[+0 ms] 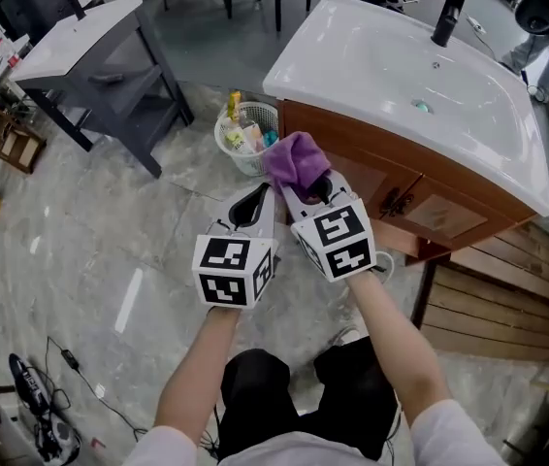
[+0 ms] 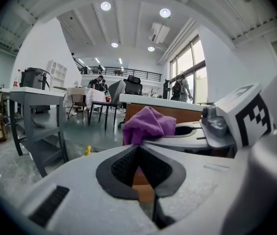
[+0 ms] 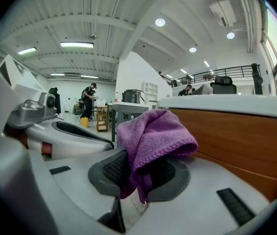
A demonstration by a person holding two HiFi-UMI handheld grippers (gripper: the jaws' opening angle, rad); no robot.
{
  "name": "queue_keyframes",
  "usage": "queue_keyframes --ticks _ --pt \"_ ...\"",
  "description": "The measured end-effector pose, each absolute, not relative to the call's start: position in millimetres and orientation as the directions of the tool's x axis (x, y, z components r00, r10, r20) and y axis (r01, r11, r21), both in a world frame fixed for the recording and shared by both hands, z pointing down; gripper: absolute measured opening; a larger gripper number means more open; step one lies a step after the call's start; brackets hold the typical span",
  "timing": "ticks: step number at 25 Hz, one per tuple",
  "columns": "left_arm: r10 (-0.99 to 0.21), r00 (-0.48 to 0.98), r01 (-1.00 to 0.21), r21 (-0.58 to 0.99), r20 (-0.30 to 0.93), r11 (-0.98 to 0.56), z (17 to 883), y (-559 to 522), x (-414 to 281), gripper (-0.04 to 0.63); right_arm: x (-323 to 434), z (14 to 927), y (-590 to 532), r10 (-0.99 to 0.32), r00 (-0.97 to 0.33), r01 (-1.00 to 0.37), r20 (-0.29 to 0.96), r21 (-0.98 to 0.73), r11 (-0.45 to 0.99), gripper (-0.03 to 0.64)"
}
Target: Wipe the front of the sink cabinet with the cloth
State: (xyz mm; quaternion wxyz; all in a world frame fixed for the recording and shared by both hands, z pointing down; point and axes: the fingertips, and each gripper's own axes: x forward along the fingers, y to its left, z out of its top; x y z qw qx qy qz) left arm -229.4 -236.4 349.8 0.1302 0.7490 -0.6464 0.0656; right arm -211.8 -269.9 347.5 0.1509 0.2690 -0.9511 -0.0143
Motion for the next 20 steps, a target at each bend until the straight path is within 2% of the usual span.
queue_keyframes --ticks 10,20 --pt "-0.969 0.168 -0.982 0.121 0.179 -0.147 412.7 -263.1 -243.0 0.005 -238.0 396.8 -304.8 -0.535 -0.822 -0.500 0.198 0.201 0.842 0.072" --pt "-0.969 0.209 -0.977 0.073 0.136 -0.200 432.8 -263.1 -232.4 0.005 -220.5 399.7 -314.6 -0.587 -0.802 -0.547 0.114 0.253 0.798 0.072"
